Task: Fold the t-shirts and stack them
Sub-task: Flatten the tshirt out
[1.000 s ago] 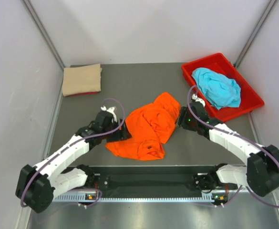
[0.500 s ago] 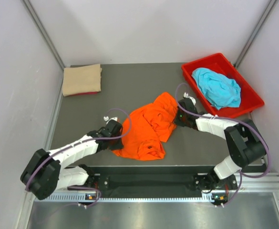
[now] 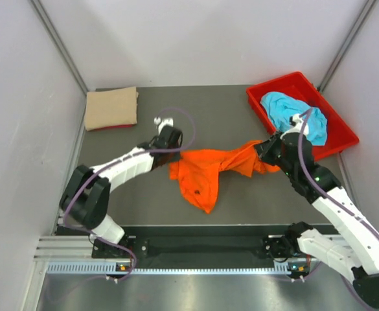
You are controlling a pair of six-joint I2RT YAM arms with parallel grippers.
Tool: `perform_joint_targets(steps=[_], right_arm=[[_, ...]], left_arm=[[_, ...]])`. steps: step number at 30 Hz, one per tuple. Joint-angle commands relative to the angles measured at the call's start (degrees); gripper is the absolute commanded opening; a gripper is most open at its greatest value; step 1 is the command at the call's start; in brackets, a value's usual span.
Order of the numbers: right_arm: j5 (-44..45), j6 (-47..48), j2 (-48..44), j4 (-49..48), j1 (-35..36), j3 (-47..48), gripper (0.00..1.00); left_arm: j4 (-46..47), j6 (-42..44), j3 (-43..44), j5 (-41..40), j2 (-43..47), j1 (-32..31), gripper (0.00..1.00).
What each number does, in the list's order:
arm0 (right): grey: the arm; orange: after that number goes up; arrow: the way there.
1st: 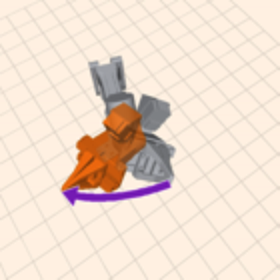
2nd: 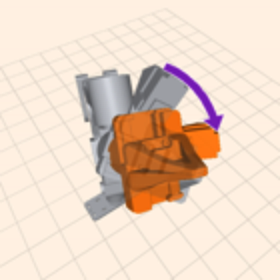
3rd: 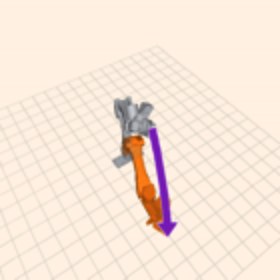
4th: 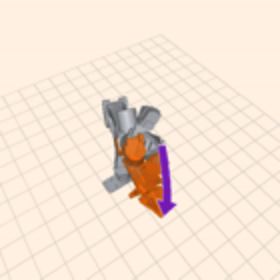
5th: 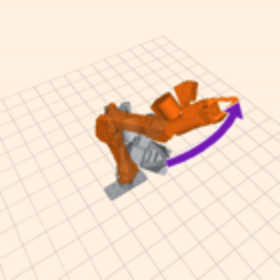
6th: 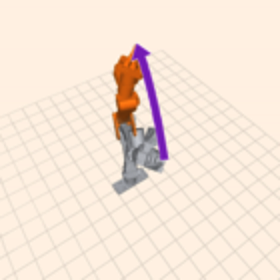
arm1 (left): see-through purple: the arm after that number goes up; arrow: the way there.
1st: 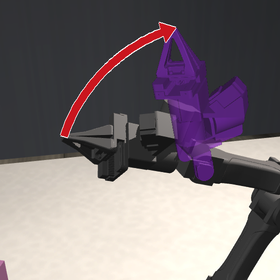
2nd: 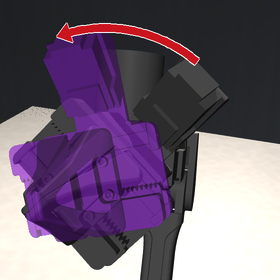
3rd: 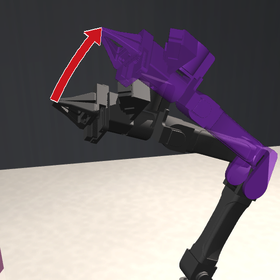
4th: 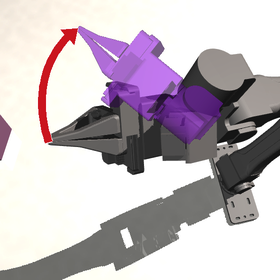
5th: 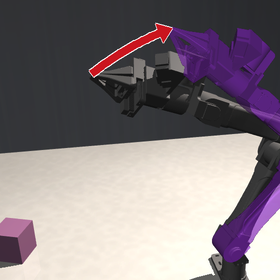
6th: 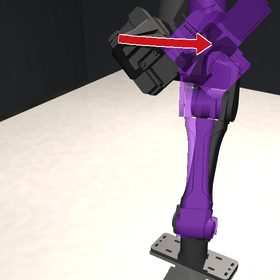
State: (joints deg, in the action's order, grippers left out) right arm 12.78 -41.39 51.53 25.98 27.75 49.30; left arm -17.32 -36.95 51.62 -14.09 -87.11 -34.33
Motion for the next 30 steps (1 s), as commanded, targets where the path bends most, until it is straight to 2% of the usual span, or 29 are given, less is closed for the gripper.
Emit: perform_joint_targets(steps=[1,7,8,9,10,12,14,15,16,21,27,30], right_arm=[[-1.17,-4.66,-2.57,3.82,2.04,1.77,0.0],[3.92,-4.49,-1.17,3.21,2.4,-0.6,0.0],[3.92,-4.49,-0.99,2.77,2.31,-1.13,0.0],[4.01,-4.41,-0.73,1.98,2.31,-2.09,0.0],[3.92,-4.49,-0.38,1.89,2.31,-2.54,0.0],[3.57,-4.41,0.06,1.36,2.4,-3.85,0.0],[3.14,-4.32,0.33,0.75,2.31,-5.0,0.0],[3.05,-4.23,0.41,0.13,2.31,-5.78,0.0],[2.87,-4.23,0.59,-0.05,2.31,-6.23,0.0],[1.47,-3.88,1.21,-1.89,2.4,-7.37,0.0],[0.93,-3.0,0.77,-2.69,2.31,-7.02,0.0],[1.29,-2.65,0.07,-2.42,2.31,-7.02,0.0]], left_arm=[[4.05,5.57,13.73,-3.49,-4.46,2.86,0.0],[-3.05,10.22,23.0,-3.75,-9.56,8.22,0.01],[-4.72,10.4,23.61,-3.93,-9.57,9.09,0.12],[-7.0,10.49,24.14,-3.23,-9.31,9.19,0.48],[-8.33,11.54,24.15,-1.75,-7.56,9.1,0.56],[-8.78,12.6,21.36,0.8,-4.58,7.62,0.62],[-8.35,14.53,17.93,3.53,1.66,3.68,0.63],[-7.82,15.06,13.38,4.93,4.03,2.35,0.63],[-7.29,14.02,10.9,7.3,8.58,1.12,0.64],[-3.6,9.01,-5.17,13.65,20.55,-5.74,0.69],[0.0,8.21,-12.76,13.65,21.99,-8.56,0.71],[6.91,8.47,-16.09,13.64,19.45,-9.0,0.72]])
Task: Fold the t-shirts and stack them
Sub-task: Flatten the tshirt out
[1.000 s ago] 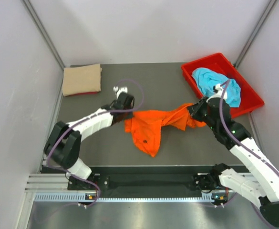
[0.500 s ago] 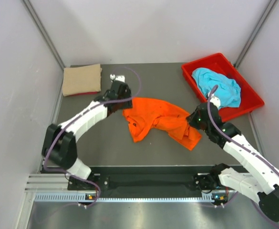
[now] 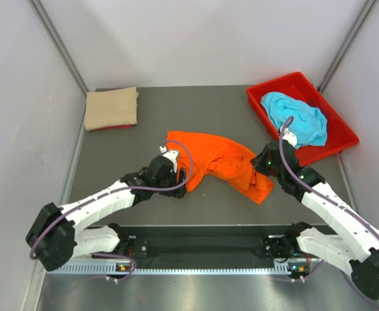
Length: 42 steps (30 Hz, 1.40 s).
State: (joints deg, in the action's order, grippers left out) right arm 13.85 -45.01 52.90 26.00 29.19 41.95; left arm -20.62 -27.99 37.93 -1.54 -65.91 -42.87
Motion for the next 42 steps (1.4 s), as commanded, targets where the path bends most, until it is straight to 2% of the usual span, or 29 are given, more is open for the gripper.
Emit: perform_joint_targets(steps=[1,8,10,11,12,14,16,17,20,22,25,29,30,34,37,39,40,42], right_arm=[[0.22,1.16,-1.49,-2.27,0.87,0.32,0.0],[0.92,1.42,-3.95,-1.3,0.87,-0.82,0.0],[0.92,1.42,-4.47,-1.21,0.87,-1.0,0.0],[0.92,1.51,-4.48,-0.78,0.78,-0.82,0.0],[1.44,1.77,-4.65,-0.34,0.95,-0.39,0.0],[2.93,2.82,-5.0,2.9,0.87,1.97,0.0],[6.61,3.53,-6.32,7.63,0.87,4.35,0.0],[7.94,4.14,-6.93,9.32,0.87,7.06,0.0],[12.16,4.41,-11.05,14.95,0.87,12.43,0.0],[13.92,4.5,-12.64,17.14,0.87,14.64,0.0],[15.94,4.85,-14.49,18.56,0.87,18.24,0.0],[18.23,6.6,-14.76,16.02,0.87,17.21,0.0],[18.06,6.87,-14.5,15.14,0.96,16.5,0.0],[16.04,9.15,-11.43,5.41,0.87,9.65,0.0],[14.55,11.26,-4.85,-3.28,0.78,4.46,0.0],[11.93,12.31,2.26,-6.73,0.69,3.22,0.0],[9.56,13.36,7.34,-11.54,0.61,3.83,0.0],[8.23,13.99,12.46,-12.54,0.43,5.58,0.0]], left_arm=[[11.99,0.03,-3.12,1.1,-2.64,-0.54,0.72],[18.95,1.62,-2.08,1.81,-12.13,-0.55,0.69],[19.04,2.14,-1.11,-0.3,-13.8,-0.63,0.56],[18.69,2.32,0.11,-0.3,-14.07,-0.63,0.46],[17.3,2.15,1.08,-0.74,-13.81,-0.72,0.18],[10.72,1.71,4.84,-3.19,-12.15,-0.72,0.0],[4.4,-0.13,8.54,-6.09,-7.67,-0.9,0.0],[-3.29,-0.49,13.43,-8.72,-6.0,-0.81,0.0],[-13.88,-1.54,23.98,-12.85,0.68,-0.81,0.0],[-16.46,-1.19,27.88,-15.67,3.76,-0.72,0.0],[-21.56,-0.58,37.97,-19.99,2.64,-0.37,0.0],[-21.92,1.88,41.86,-16.67,-4.99,4.89,0.0],[-21.31,2.23,42.22,-11.78,-6.58,8.82,0.0],[-16.84,2.85,41.35,-3.13,-14.93,16.93,0.0],[-14.02,4.78,43.88,-2.86,-23.36,20.1,0.0],[-14.35,5.4,46.95,-1.98,-31.62,22.73,0.0],[-14.88,6.53,50.8,-0.67,-37.13,24.05,0.0],[-16.19,7.77,55.03,0.57,-42.26,24.85,0.09]])
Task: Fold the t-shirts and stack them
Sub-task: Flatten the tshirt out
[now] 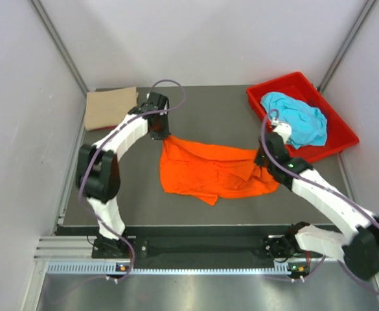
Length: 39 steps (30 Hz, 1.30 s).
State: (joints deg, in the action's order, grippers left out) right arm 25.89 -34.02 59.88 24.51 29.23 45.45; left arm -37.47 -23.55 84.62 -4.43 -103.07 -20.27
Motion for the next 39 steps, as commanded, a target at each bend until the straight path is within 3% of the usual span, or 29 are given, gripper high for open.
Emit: perform_joint_targets(steps=[1,4,6,8,11,13,19,23,39], right_arm=[[-4.18,3.43,8.04,-11.59,0.3,4.79,0.0],[-3.92,3.53,16.48,-6.62,0.03,12.43,0.14],[-2.34,1.86,18.34,-2.39,0.03,14.92,0.24],[1.26,-3.14,16.43,2.89,0.03,15.46,0.36],[1.36,-6.14,11.78,5.2,-0.14,12.48,0.42],[0.13,-6.41,9.39,4.23,-0.23,9.41,0.43],[0.3,-6.23,2.88,4.67,-0.23,5.1,0.44],[-0.31,-6.15,0.6,4.23,-0.32,3.77,0.43],[-2.25,-5.8,0.15,2.47,-0.32,0.69,0.41]], left_arm=[[-0.57,3.68,13.33,3.46,-7.48,2.43,0.26],[-8.22,3.77,19.09,1.35,-11.98,2.26,0.57],[-6.93,3.52,15.07,-1.62,-6.56,1.21,0.61],[-3.59,2.64,3.67,-1.56,2.98,-0.2,0.6],[3.62,-2.09,-13.56,3.1,15.21,-6.33,0.54],[6.97,-5.17,-23.39,4.16,19.2,-9.68,0.52],[14.78,-17.66,-39.15,8.56,24.84,-15.23,0.39],[19.0,-22.67,-42.87,6.63,25.63,-15.41,0.39],[24.55,-28.57,-45.95,5.13,26.25,-15.5,0.34]])
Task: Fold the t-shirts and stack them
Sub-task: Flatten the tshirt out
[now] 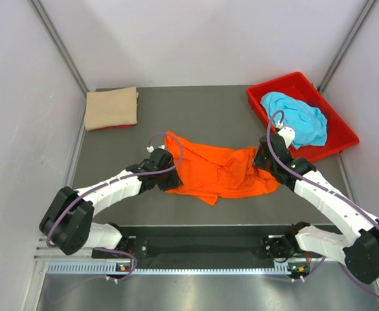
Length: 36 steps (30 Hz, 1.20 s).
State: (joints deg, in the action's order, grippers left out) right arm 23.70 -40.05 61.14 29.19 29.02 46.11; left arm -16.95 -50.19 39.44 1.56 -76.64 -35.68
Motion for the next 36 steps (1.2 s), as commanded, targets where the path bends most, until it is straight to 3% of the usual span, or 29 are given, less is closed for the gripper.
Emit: perform_joint_targets(steps=[1,19,36], right_arm=[[-0.15,0.33,-1.29,-2.21,-0.1,0.04,0.41],[0.47,0.68,-1.38,-2.91,-0.01,-1.02,0.4],[0.9,-1.86,-0.94,-2.83,-0.1,-2.16,0.4]], left_arm=[[4.64,-2.36,-0.94,-0.34,-0.35,-0.18,0.34],[9.48,-4.91,-4.81,-4.2,-0.44,-0.71,0.37],[10.53,-7.29,-4.28,-4.46,-2.99,-3.43,0.27]])
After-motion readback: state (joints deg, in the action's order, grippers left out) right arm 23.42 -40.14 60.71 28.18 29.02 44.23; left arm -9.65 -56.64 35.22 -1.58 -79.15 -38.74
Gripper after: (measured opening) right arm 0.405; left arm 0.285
